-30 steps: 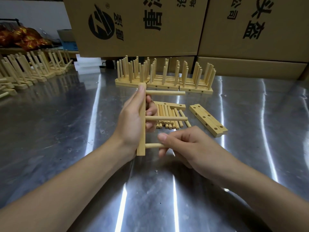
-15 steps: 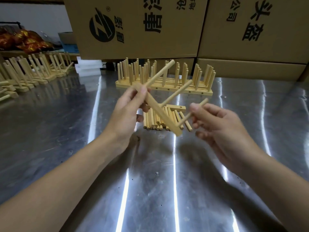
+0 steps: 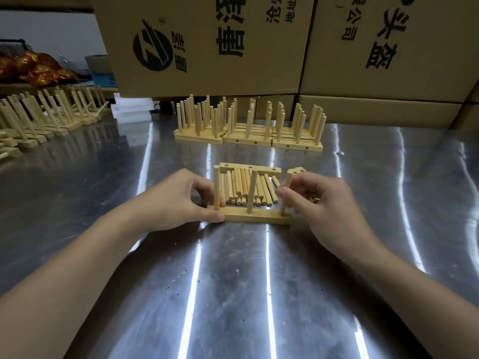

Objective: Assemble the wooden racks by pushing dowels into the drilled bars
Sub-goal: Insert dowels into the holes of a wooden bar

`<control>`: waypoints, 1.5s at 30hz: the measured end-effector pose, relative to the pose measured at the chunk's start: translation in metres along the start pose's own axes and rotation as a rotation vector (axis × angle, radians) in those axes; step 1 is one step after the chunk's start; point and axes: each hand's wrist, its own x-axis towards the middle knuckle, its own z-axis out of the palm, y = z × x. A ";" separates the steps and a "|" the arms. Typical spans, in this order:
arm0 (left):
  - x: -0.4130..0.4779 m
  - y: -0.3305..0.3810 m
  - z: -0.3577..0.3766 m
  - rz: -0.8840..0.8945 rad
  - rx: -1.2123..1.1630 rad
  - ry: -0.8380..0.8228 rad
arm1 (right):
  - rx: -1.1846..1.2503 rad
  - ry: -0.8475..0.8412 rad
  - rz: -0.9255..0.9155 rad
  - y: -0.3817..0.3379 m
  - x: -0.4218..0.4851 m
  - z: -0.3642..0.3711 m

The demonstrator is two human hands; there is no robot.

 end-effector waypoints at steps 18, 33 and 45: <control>-0.013 -0.033 -0.045 -0.155 0.008 -0.022 | -0.372 0.189 0.275 0.053 0.017 -0.054; 0.001 -0.033 -0.018 -0.076 -0.094 0.315 | -0.484 0.014 0.270 0.054 0.008 -0.042; 0.006 -0.022 -0.002 -0.025 -0.125 0.709 | -0.438 0.018 0.080 0.046 0.008 -0.034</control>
